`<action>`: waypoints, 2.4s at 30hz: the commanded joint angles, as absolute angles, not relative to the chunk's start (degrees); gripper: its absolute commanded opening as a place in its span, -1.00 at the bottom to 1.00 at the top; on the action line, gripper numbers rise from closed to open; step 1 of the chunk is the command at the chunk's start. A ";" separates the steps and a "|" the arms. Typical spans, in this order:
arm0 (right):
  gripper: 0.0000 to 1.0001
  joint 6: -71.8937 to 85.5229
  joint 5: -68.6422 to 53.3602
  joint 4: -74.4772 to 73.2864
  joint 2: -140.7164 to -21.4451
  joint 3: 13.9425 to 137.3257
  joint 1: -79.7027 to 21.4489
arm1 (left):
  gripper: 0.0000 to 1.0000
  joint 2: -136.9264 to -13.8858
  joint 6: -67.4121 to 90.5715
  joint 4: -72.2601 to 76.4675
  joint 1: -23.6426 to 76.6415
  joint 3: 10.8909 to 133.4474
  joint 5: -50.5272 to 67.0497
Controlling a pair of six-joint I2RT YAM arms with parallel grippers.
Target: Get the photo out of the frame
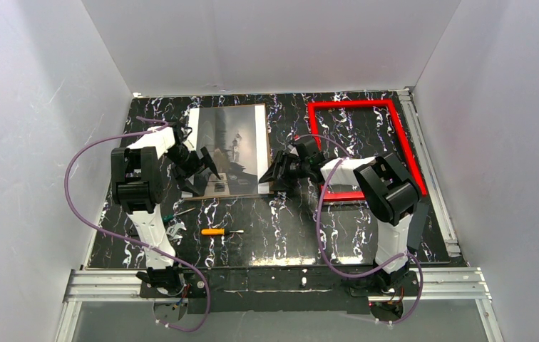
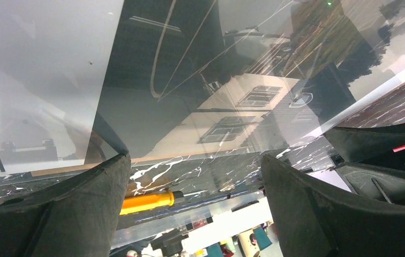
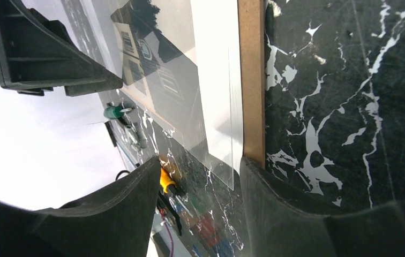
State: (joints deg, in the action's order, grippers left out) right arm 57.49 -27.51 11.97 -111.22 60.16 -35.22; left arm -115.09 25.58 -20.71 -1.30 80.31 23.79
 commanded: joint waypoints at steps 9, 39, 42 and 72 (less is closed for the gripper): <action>0.12 65.42 -34.42 28.13 -114.10 56.95 -33.67 | 0.83 -116.90 25.20 -27.77 -1.41 80.37 22.92; -0.38 45.92 -22.34 1.39 -109.38 67.25 -35.72 | 0.84 -115.24 18.59 -32.60 -5.36 84.11 15.87; -0.37 46.13 -23.17 1.84 -110.20 67.48 -35.84 | 0.83 -113.33 19.05 -32.12 -5.40 84.30 16.91; -0.28 46.80 -22.77 2.28 -109.83 67.15 -36.21 | 0.89 -123.78 19.27 -35.26 -8.47 90.75 12.27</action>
